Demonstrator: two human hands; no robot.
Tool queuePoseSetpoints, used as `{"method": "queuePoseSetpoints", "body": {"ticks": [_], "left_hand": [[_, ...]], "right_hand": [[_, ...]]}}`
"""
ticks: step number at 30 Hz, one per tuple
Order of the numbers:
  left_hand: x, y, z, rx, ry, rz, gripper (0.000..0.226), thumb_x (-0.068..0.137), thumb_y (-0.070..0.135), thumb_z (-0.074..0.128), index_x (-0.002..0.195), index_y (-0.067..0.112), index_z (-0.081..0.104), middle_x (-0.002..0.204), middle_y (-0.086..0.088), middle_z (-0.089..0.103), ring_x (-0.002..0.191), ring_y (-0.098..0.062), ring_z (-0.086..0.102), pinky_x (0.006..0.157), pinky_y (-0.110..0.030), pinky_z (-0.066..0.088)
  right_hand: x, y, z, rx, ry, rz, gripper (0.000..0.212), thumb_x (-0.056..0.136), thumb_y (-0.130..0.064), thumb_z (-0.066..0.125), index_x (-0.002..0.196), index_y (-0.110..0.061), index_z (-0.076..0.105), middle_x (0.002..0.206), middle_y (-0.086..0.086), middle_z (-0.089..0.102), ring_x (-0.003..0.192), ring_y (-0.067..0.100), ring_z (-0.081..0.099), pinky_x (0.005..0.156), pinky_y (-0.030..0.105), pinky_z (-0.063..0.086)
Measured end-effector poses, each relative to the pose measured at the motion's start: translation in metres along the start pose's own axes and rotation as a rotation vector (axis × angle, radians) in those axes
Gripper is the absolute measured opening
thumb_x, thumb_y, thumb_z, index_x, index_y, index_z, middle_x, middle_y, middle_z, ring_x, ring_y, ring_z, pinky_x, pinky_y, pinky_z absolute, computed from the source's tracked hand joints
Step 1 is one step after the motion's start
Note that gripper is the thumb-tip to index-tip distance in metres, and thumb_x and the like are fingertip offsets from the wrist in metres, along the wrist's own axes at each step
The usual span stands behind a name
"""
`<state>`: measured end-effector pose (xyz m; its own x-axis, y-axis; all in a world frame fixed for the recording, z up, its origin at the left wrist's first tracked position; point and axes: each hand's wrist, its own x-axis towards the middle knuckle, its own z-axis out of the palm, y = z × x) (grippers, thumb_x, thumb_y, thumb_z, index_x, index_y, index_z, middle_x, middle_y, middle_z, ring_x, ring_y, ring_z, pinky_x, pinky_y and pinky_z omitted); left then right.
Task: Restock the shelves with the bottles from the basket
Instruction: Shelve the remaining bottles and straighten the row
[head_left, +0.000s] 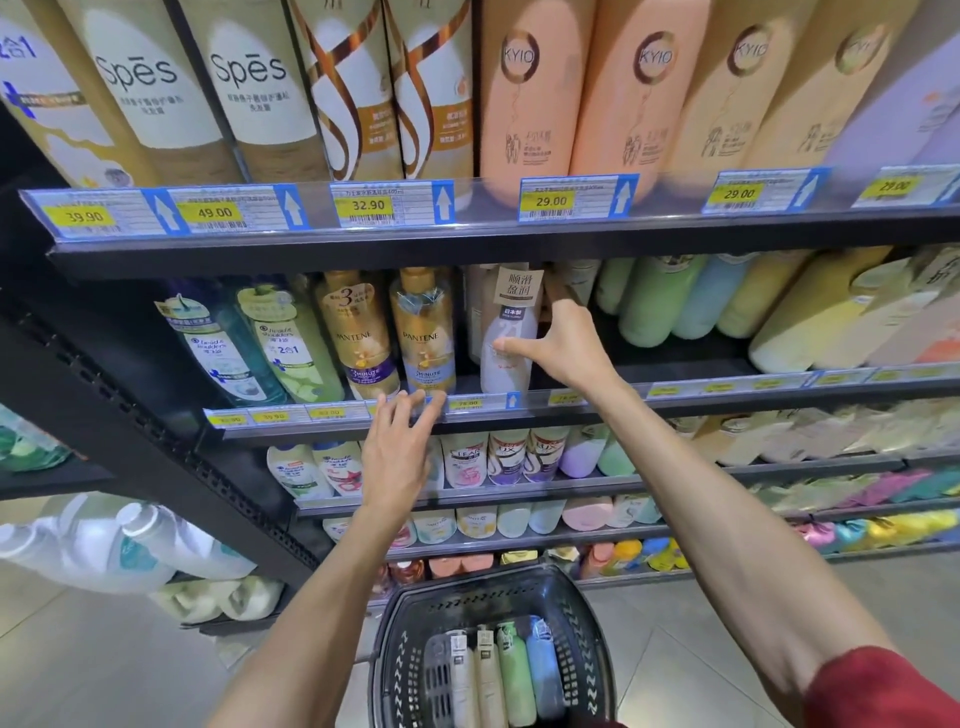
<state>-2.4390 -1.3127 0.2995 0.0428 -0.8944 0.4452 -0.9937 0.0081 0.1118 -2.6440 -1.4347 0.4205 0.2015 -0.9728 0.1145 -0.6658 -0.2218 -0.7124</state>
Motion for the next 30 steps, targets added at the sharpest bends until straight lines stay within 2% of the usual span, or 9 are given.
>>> {"method": "queuePoseSetpoints", "body": {"ticks": [3, 6, 7, 10, 14, 20, 23, 27, 30], "left_hand": [[0.000, -0.001, 0.003, 0.003, 0.002, 0.004, 0.076, 0.065, -0.011, 0.083, 0.134, 0.011, 0.063, 0.120, -0.017, 0.062, 0.111, -0.042, 0.059, 0.105, -0.057, 0.048], [-0.001, -0.003, 0.007, 0.009, 0.009, 0.012, 0.076, 0.065, -0.009, 0.083, 0.135, 0.011, 0.061, 0.121, -0.017, 0.060, 0.112, -0.041, 0.056, 0.105, -0.057, 0.048], [-0.001, -0.003, 0.008, 0.010, 0.011, 0.013, 0.076, 0.066, -0.009, 0.082, 0.136, 0.011, 0.061, 0.122, -0.016, 0.059, 0.112, -0.041, 0.056, 0.105, -0.058, 0.048], [-0.001, -0.005, 0.011, 0.020, 0.013, 0.019, 0.077, 0.067, -0.009, 0.082, 0.138, 0.011, 0.059, 0.123, -0.017, 0.059, 0.112, -0.042, 0.056, 0.106, -0.058, 0.047], [0.000, -0.002, 0.009, 0.024, 0.018, -0.001, 0.075, 0.067, -0.012, 0.081, 0.136, 0.010, 0.061, 0.120, -0.018, 0.060, 0.110, -0.043, 0.057, 0.104, -0.059, 0.049], [-0.001, 0.000, 0.007, 0.029, 0.015, -0.003, 0.074, 0.068, -0.013, 0.079, 0.136, 0.009, 0.061, 0.121, -0.019, 0.060, 0.110, -0.044, 0.057, 0.107, -0.059, 0.046], [-0.001, -0.001, 0.009, 0.029, 0.019, 0.007, 0.073, 0.069, -0.012, 0.080, 0.136, 0.009, 0.061, 0.121, -0.018, 0.059, 0.110, -0.043, 0.056, 0.106, -0.059, 0.047], [-0.002, -0.003, 0.011, 0.029, 0.038, 0.015, 0.074, 0.069, -0.011, 0.080, 0.136, 0.011, 0.060, 0.120, -0.017, 0.058, 0.109, -0.041, 0.055, 0.103, -0.058, 0.049], [-0.001, -0.003, 0.011, 0.027, 0.050, 0.019, 0.074, 0.069, -0.011, 0.080, 0.136, 0.011, 0.059, 0.120, -0.017, 0.058, 0.109, -0.040, 0.054, 0.101, -0.058, 0.051]], "right_hand": [[0.002, 0.003, -0.002, 0.004, 0.001, -0.034, 0.059, 0.067, -0.048, 0.087, 0.094, -0.004, 0.059, 0.087, -0.001, 0.069, 0.083, 0.019, 0.066, 0.060, 0.033, 0.055], [0.001, 0.002, -0.004, 0.068, 0.003, -0.065, 0.063, 0.065, -0.046, 0.089, 0.114, -0.015, 0.062, 0.089, -0.015, 0.065, 0.083, 0.007, 0.065, 0.058, 0.012, 0.048], [0.001, 0.002, -0.004, 0.093, -0.001, -0.079, 0.067, 0.065, -0.045, 0.089, 0.119, -0.017, 0.060, 0.093, -0.015, 0.067, 0.087, 0.007, 0.065, 0.063, 0.012, 0.050], [0.003, 0.003, -0.005, 0.138, -0.036, -0.124, 0.076, 0.065, -0.041, 0.089, 0.128, -0.021, 0.053, 0.113, -0.006, 0.071, 0.100, 0.012, 0.066, 0.084, 0.030, 0.057], [0.007, 0.003, -0.007, 0.136, -0.079, -0.129, 0.075, 0.067, -0.039, 0.088, 0.130, -0.022, 0.051, 0.115, -0.003, 0.070, 0.100, 0.014, 0.065, 0.086, 0.035, 0.056], [0.008, 0.004, -0.009, 0.174, -0.100, -0.154, 0.078, 0.069, -0.037, 0.088, 0.135, -0.025, 0.047, 0.117, -0.005, 0.070, 0.096, 0.011, 0.065, 0.080, 0.028, 0.052], [0.010, 0.004, -0.010, 0.180, -0.129, -0.150, 0.080, 0.070, -0.037, 0.087, 0.137, -0.025, 0.045, 0.120, -0.004, 0.069, 0.099, 0.012, 0.064, 0.082, 0.028, 0.054], [0.013, 0.004, -0.012, 0.196, -0.166, -0.143, 0.088, 0.072, -0.036, 0.087, 0.144, -0.026, 0.039, 0.130, -0.006, 0.063, 0.102, 0.006, 0.056, 0.073, 0.010, 0.042], [0.015, 0.006, -0.013, 0.175, -0.187, -0.137, 0.092, 0.073, -0.038, 0.086, 0.148, -0.025, 0.036, 0.135, -0.005, 0.060, 0.104, 0.007, 0.053, 0.072, 0.009, 0.039]]}}
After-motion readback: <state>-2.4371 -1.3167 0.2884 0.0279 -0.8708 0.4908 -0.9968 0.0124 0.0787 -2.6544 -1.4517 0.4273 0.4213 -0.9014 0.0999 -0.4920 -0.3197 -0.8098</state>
